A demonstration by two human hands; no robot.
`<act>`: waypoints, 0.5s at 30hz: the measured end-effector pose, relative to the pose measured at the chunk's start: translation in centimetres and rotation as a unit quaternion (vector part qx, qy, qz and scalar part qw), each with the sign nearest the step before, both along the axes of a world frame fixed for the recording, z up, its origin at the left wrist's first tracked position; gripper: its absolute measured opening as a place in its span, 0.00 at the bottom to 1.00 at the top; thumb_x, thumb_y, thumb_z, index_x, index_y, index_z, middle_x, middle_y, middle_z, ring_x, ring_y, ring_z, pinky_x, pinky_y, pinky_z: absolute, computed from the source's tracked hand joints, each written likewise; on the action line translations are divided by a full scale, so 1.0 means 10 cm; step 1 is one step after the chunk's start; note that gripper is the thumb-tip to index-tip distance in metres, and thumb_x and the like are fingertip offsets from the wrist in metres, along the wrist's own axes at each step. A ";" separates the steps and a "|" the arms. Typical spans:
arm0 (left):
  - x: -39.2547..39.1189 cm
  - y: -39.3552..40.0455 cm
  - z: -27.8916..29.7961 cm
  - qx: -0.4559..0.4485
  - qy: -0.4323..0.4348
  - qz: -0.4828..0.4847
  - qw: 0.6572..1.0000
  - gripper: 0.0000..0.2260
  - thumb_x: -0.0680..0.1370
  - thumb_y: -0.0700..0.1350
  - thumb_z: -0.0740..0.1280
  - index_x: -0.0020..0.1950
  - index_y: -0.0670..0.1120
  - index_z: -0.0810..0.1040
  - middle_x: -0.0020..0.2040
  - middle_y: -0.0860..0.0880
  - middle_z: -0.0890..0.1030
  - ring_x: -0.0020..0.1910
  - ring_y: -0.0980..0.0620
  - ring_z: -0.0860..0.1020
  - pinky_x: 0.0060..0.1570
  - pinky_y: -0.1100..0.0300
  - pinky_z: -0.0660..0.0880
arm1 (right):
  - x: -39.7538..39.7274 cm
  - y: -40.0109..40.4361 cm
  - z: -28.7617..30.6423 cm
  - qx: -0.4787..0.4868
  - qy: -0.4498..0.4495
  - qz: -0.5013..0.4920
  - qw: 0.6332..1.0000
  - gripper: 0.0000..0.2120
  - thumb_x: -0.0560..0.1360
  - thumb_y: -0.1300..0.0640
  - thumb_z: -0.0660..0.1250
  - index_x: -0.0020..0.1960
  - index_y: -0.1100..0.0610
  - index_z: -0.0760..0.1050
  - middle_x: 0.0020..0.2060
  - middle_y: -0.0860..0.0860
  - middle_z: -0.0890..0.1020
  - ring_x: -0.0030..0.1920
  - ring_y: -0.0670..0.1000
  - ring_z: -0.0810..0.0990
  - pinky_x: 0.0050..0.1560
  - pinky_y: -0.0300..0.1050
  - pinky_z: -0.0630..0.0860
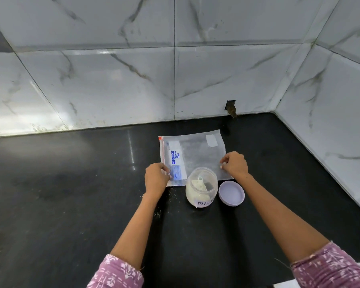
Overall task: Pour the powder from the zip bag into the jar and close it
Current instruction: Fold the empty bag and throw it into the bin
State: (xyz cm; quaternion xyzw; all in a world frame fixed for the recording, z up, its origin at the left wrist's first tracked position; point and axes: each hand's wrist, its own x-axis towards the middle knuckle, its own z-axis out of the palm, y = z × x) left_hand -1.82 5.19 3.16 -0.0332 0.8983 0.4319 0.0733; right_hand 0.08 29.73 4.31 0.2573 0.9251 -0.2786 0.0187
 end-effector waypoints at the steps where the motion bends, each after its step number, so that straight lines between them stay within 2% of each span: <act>1: -0.01 0.01 0.01 0.006 -0.002 0.014 1.000 0.07 0.68 0.32 0.73 0.41 0.42 0.80 0.48 0.45 0.80 0.48 0.45 0.78 0.45 0.57 0.71 | -0.04 0.00 0.00 -0.011 0.011 -0.004 1.000 0.05 0.72 0.66 0.68 0.47 0.61 0.81 0.50 0.58 0.82 0.50 0.56 0.80 0.53 0.52 0.79; 6: -0.06 0.05 0.04 -0.018 -0.006 0.046 0.999 0.11 0.68 0.29 0.70 0.46 0.41 0.78 0.48 0.44 0.78 0.44 0.45 0.76 0.41 0.56 0.71 | -0.15 -0.01 0.07 -0.018 0.038 -0.016 0.999 0.09 0.72 0.70 0.65 0.48 0.62 0.82 0.51 0.59 0.82 0.50 0.57 0.80 0.55 0.51 0.78; 8: -0.06 0.08 0.04 -0.025 -0.005 0.048 0.999 0.11 0.68 0.27 0.68 0.45 0.40 0.77 0.49 0.41 0.78 0.45 0.43 0.77 0.41 0.55 0.72 | -0.15 -0.03 0.06 -0.012 0.013 -0.035 0.999 0.08 0.74 0.68 0.65 0.50 0.62 0.81 0.52 0.59 0.81 0.52 0.58 0.79 0.55 0.52 0.78; 10: -0.08 0.11 0.05 -0.033 -0.008 0.047 0.998 0.09 0.69 0.27 0.67 0.44 0.39 0.77 0.47 0.42 0.77 0.44 0.44 0.76 0.41 0.55 0.71 | -0.12 -0.07 0.03 -0.005 -0.027 -0.053 0.998 0.09 0.75 0.64 0.65 0.53 0.63 0.79 0.54 0.60 0.79 0.53 0.59 0.79 0.55 0.52 0.78; 12: -0.09 0.13 0.06 -0.039 -0.011 0.042 0.998 0.06 0.71 0.29 0.66 0.44 0.38 0.78 0.43 0.44 0.76 0.41 0.47 0.74 0.41 0.56 0.70 | -0.11 -0.11 0.00 -0.006 -0.026 -0.079 0.997 0.10 0.75 0.64 0.64 0.55 0.65 0.77 0.55 0.62 0.78 0.54 0.60 0.78 0.56 0.53 0.77; 15: -0.13 0.12 0.04 -0.021 -0.020 0.046 0.999 0.05 0.72 0.30 0.65 0.44 0.36 0.78 0.42 0.43 0.76 0.41 0.46 0.74 0.40 0.57 0.70 | -0.14 -0.12 0.02 -0.049 0.037 -0.115 0.992 0.09 0.74 0.70 0.63 0.48 0.66 0.81 0.52 0.62 0.80 0.52 0.59 0.79 0.55 0.51 0.77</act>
